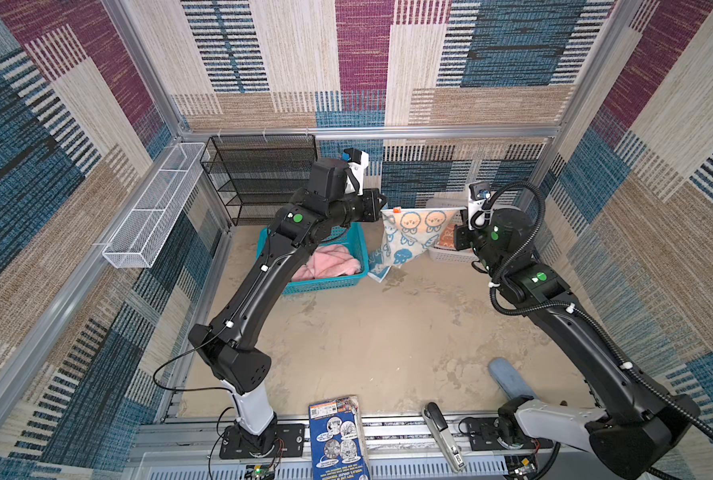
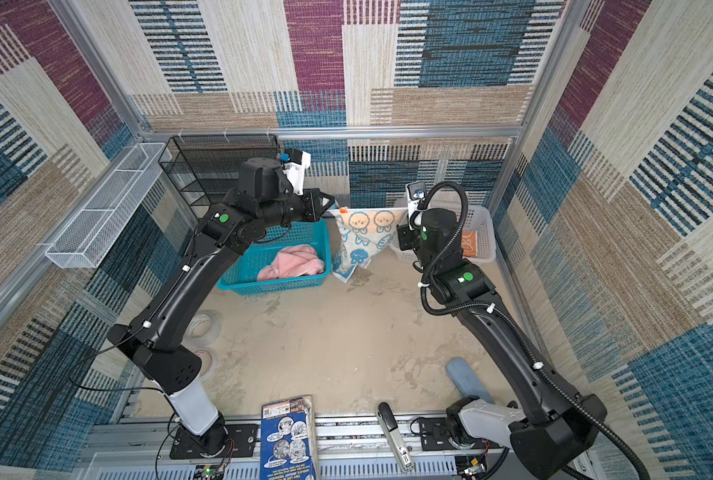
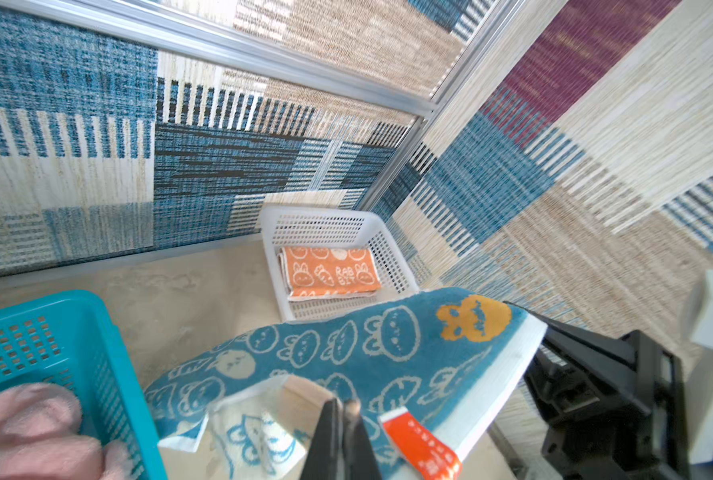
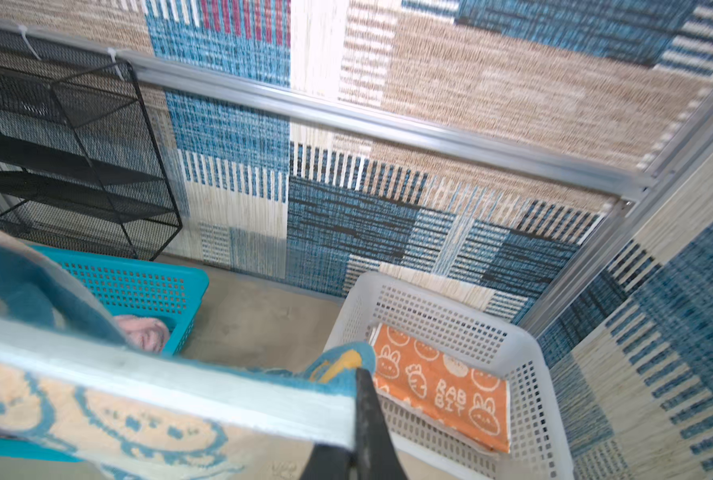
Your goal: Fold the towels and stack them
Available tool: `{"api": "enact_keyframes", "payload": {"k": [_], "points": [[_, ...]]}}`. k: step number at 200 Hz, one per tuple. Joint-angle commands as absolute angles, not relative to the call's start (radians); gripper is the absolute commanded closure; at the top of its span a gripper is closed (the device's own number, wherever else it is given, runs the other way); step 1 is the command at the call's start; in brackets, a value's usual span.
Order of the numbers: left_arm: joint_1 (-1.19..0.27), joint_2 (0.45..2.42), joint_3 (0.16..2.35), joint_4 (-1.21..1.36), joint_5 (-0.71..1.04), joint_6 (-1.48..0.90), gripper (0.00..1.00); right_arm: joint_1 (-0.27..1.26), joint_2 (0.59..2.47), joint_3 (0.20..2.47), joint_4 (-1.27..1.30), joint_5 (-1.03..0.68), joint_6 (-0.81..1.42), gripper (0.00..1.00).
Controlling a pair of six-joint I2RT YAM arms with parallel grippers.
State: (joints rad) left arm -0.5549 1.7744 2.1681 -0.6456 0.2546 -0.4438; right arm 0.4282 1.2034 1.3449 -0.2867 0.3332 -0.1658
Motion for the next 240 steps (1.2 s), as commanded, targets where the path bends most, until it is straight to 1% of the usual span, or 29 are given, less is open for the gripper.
{"api": "enact_keyframes", "payload": {"k": [1, 35, 58, 84, 117, 141, 168, 184, 200, 218, 230, 240], "points": [[-0.551, 1.766, 2.212, -0.672, 0.235, -0.513, 1.0, 0.422, 1.183, 1.393, -0.316, 0.423, -0.21, 1.0], [-0.551, 1.734, 2.202, -0.672, 0.217, -0.51, 1.0, 0.422, 1.146, 1.389, -0.321, 0.408, -0.225, 1.0], [-0.55, 1.721, 2.116, -0.676, 0.209, -0.486, 1.0, 0.422, 1.132, 1.298, -0.298, 0.357, -0.2, 1.0], [-0.551, 1.704, 1.925, -0.645, 0.204, -0.485, 1.0, 0.422, 1.131, 1.142, -0.221, 0.33, -0.158, 1.0], [-0.551, 1.67, 1.623, -0.494, 0.217, -0.547, 1.0, 0.422, 1.152, 0.984, -0.101, 0.287, -0.076, 1.0], [-0.551, 1.652, 1.454, -0.388, 0.241, -0.609, 1.0, 0.422, 1.174, 0.92, -0.037, 0.276, -0.039, 1.0], [-0.551, 1.659, 1.342, -0.325, 0.275, -0.643, 1.0, 0.422, 1.201, 0.892, -0.001, 0.258, -0.024, 1.0], [-0.552, 1.662, 1.28, -0.27, 0.299, -0.645, 0.91, 0.422, 1.218, 0.89, 0.003, 0.251, -0.022, 1.0], [-0.554, 1.657, 1.213, -0.192, 0.33, -0.627, 0.75, 0.422, 1.233, 0.888, 0.01, 0.246, -0.023, 1.0], [-0.554, 1.655, 1.159, -0.141, 0.353, -0.588, 0.59, 0.422, 1.241, 0.888, 0.018, 0.246, -0.026, 1.0], [-0.555, 1.652, 1.143, -0.131, 0.359, -0.556, 0.52, 0.422, 1.248, 0.893, 0.022, 0.247, -0.029, 1.0], [-0.555, 1.646, 1.132, -0.125, 0.365, -0.525, 0.48, 0.422, 1.253, 0.899, 0.021, 0.244, -0.029, 1.0]]}}
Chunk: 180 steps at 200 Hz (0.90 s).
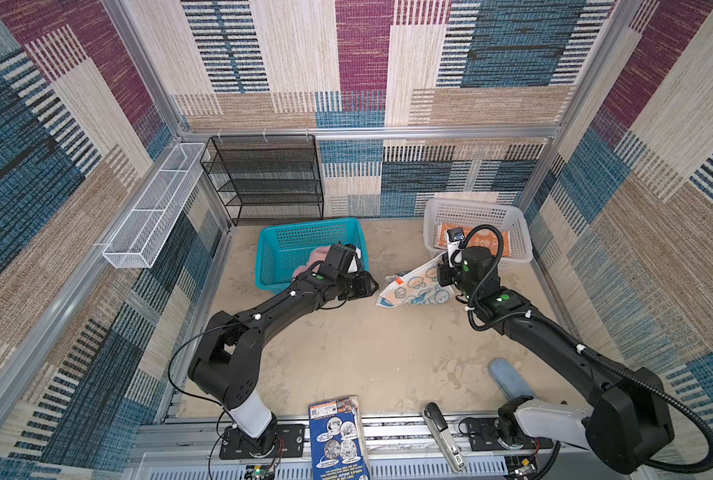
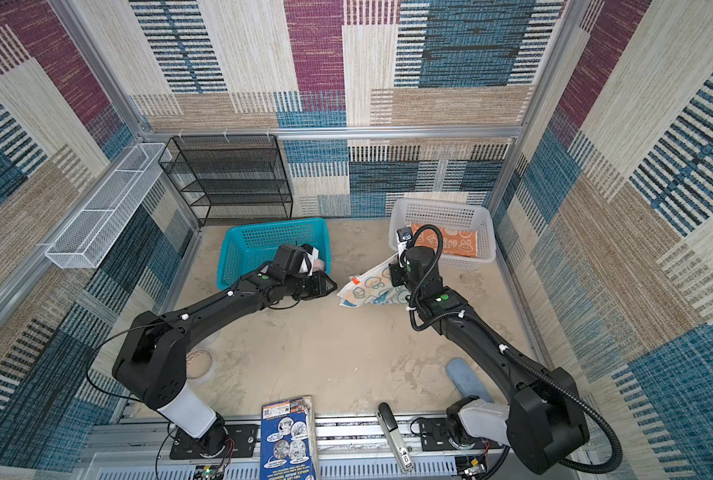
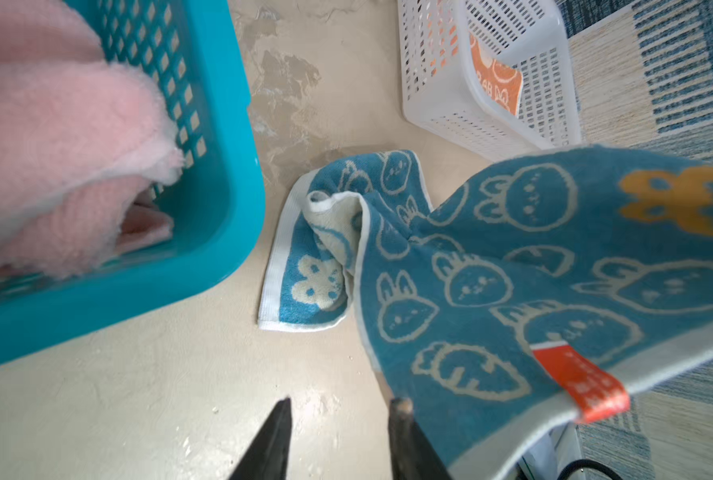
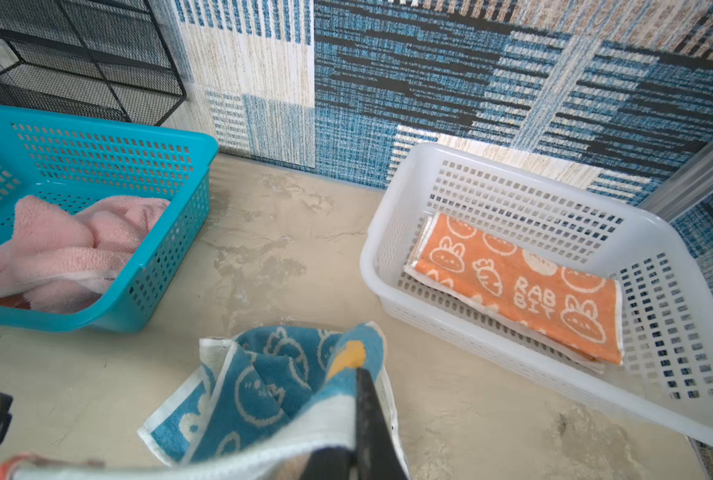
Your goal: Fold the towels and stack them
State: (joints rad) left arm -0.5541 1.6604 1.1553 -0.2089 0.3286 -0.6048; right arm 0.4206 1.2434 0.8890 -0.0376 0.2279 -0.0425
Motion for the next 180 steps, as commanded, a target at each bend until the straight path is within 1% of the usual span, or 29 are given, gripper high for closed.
{"api": "enact_keyframes", "payload": {"k": [1, 24, 59, 83, 110, 150, 174, 180], "points": [[-0.555, 1.644, 1.131, -0.123, 0.367, -0.522, 0.48, 0.422, 1.254, 0.9, 0.02, 0.243, -0.029, 1.0], [-0.555, 1.615, 1.114, -0.091, 0.394, -0.437, 0.43, 0.422, 1.275, 0.916, 0.011, 0.235, -0.032, 1.0], [-0.557, 1.516, 1.054, -0.023, 0.361, -0.274, 0.4, 0.422, 1.289, 0.925, 0.008, 0.222, -0.046, 1.0], [-0.557, 1.462, 0.986, 0.085, 0.394, -0.151, 0.36, 0.422, 1.281, 0.921, 0.014, 0.201, -0.066, 1.0], [-0.558, 1.461, 0.937, 0.207, 0.432, -0.046, 0.34, 0.422, 1.265, 0.911, 0.024, 0.182, -0.095, 1.0], [-0.558, 1.494, 0.877, 0.44, 0.454, 0.037, 0.28, 0.422, 1.224, 0.89, 0.026, 0.082, -0.151, 1.0], [-0.558, 1.524, 0.888, 0.506, 0.454, 0.077, 0.21, 0.422, 1.203, 0.875, 0.016, 0.016, -0.199, 1.0], [-0.558, 1.53, 0.892, 0.515, 0.456, 0.089, 0.18, 0.422, 1.197, 0.871, 0.014, -0.002, -0.212, 1.0]]}}
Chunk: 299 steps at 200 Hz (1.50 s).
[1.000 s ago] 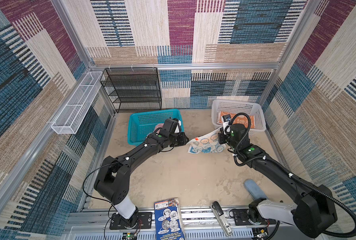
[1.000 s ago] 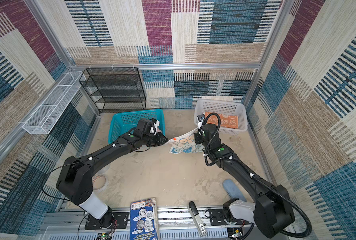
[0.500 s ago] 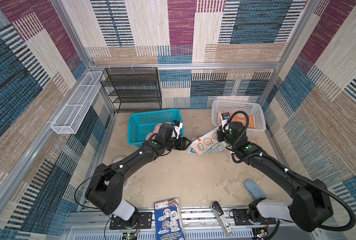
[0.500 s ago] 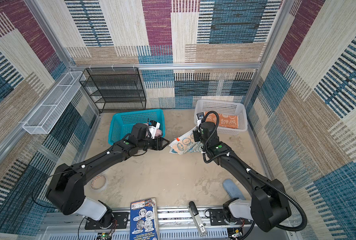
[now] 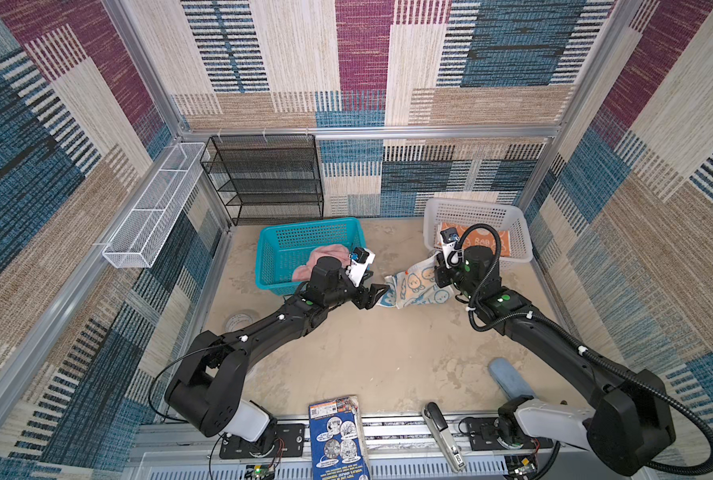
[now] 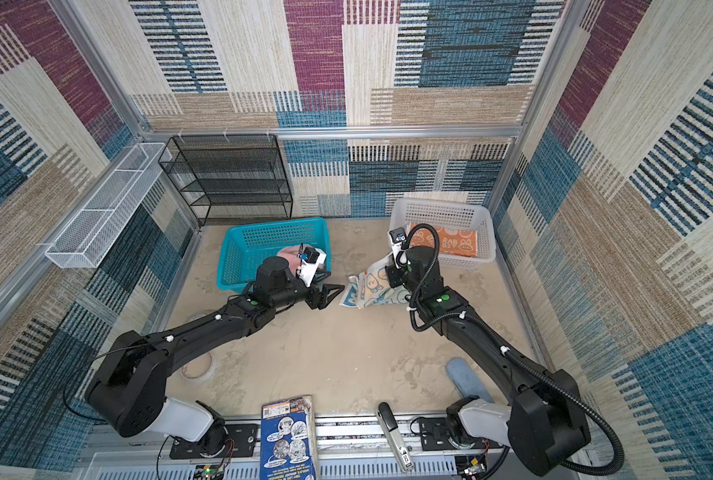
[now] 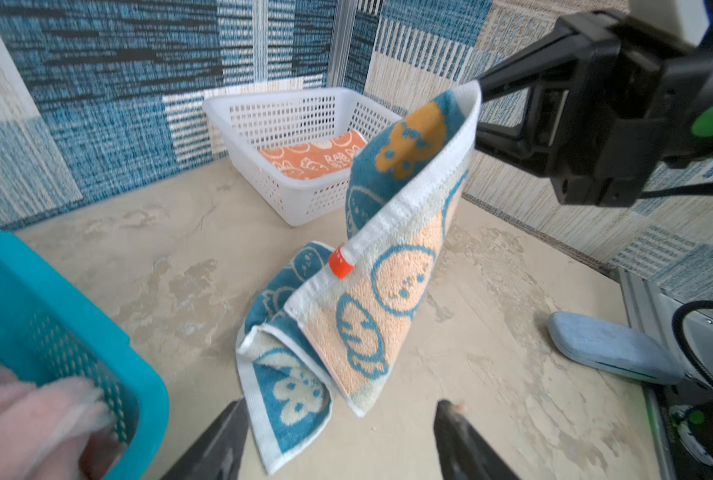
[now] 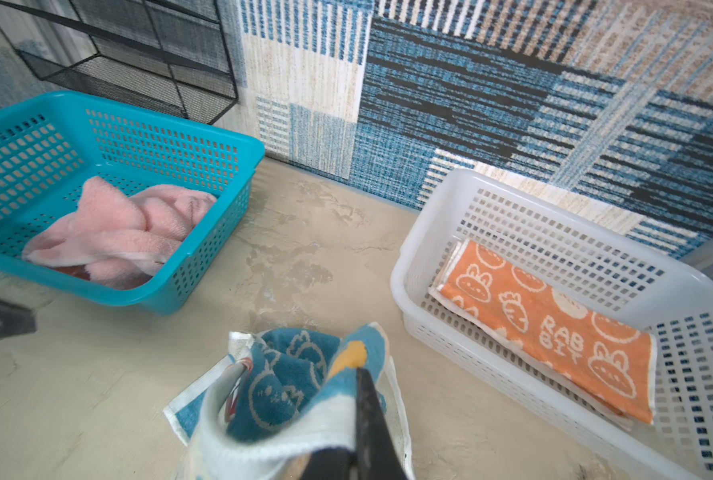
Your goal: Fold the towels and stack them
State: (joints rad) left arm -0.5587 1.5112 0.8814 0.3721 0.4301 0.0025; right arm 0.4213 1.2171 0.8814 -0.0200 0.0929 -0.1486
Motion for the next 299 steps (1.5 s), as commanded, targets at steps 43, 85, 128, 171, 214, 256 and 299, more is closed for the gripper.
{"api": "enact_keyframes", "payload": {"k": [43, 85, 128, 171, 214, 256, 299], "points": [[-0.56, 1.545, 0.94, 0.516, 0.514, 0.213, 0.09, 0.422, 1.161, 0.853, -0.004, -0.083, -0.291, 1.0], [-0.604, 1.56, 1.033, 0.375, 0.624, 0.368, 0.09, 0.422, 1.16, 0.865, -0.014, -0.159, -0.33, 1.0], [-0.656, 1.616, 1.107, 0.26, 0.681, 0.432, 0.13, 0.422, 1.18, 0.887, -0.019, -0.199, -0.341, 1.0], [-0.673, 1.647, 1.11, 0.209, 0.671, 0.433, 0.29, 0.422, 1.181, 0.897, -0.002, -0.161, -0.338, 1.0], [-0.676, 1.617, 1.037, 0.163, 0.603, 0.447, 0.54, 0.422, 1.187, 0.913, 0.013, -0.103, -0.326, 1.0], [-0.676, 1.581, 0.973, 0.137, 0.495, 0.449, 0.69, 0.422, 1.199, 0.925, 0.021, -0.091, -0.315, 1.0], [-0.676, 1.555, 0.93, 0.118, 0.449, 0.425, 0.73, 0.423, 1.209, 0.939, 0.019, -0.078, -0.311, 1.0]]}}
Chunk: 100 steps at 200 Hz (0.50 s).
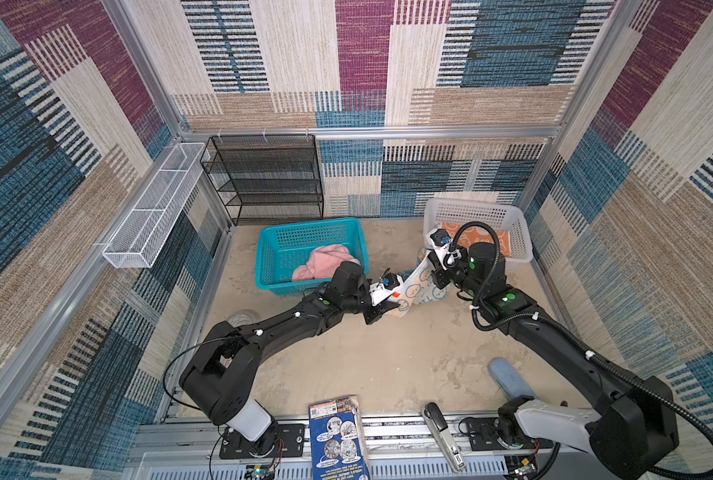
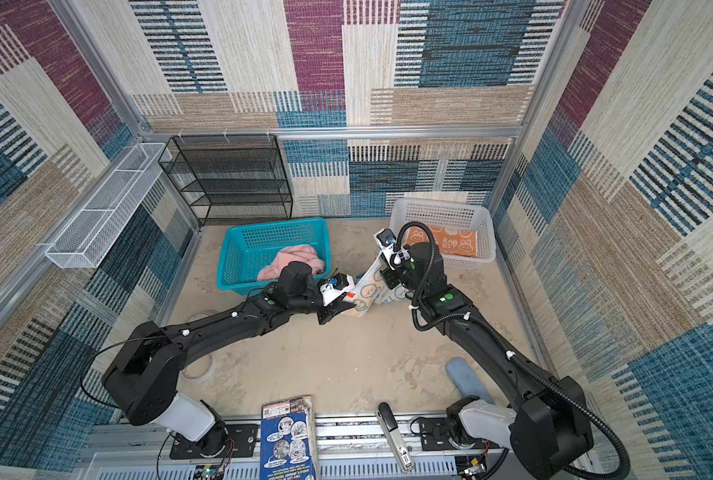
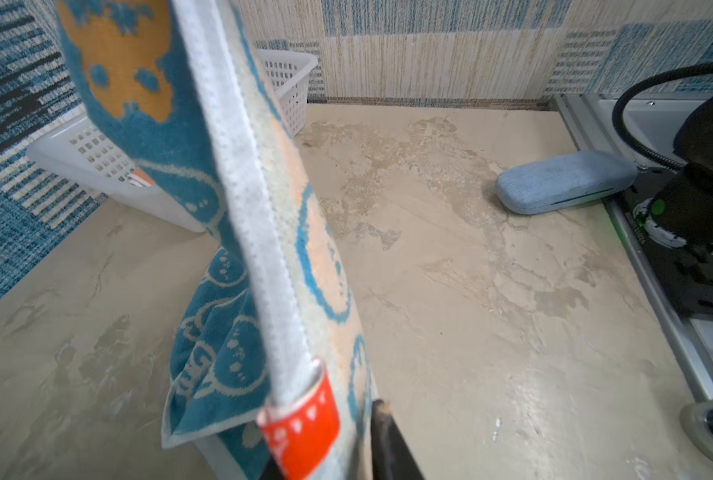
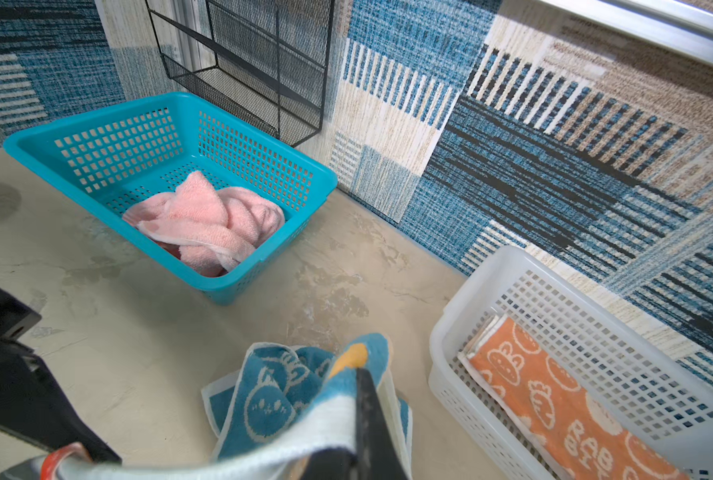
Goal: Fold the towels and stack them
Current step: 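Raise the blue-white towel high, spreading it between both grippers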
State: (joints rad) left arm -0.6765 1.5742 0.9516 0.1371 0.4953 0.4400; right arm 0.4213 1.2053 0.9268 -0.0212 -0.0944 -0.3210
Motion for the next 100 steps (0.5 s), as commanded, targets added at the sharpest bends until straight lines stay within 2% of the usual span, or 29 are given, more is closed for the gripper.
{"api": "enact_keyframes", "payload": {"k": [1, 30, 49, 61, 100], "points": [[-0.676, 1.554, 0.929, 0.119, 0.449, 0.425, 0.73, 0.422, 1.209, 0.94, 0.019, -0.078, -0.311, 1.0], [-0.676, 1.528, 0.893, 0.121, 0.418, 0.416, 0.76, 0.422, 1.215, 0.945, 0.017, -0.067, -0.309, 1.0], [-0.675, 1.516, 0.875, 0.129, 0.41, 0.406, 0.82, 0.422, 1.219, 0.946, 0.014, -0.072, -0.306, 1.0], [-0.676, 1.514, 0.874, 0.131, 0.402, 0.396, 1.0, 0.422, 1.221, 0.944, 0.016, -0.071, -0.3, 1.0], [-0.675, 1.489, 0.934, 0.125, 0.316, 0.298, 1.0, 0.422, 1.236, 0.949, 0.012, 0.02, -0.229, 1.0]]}}
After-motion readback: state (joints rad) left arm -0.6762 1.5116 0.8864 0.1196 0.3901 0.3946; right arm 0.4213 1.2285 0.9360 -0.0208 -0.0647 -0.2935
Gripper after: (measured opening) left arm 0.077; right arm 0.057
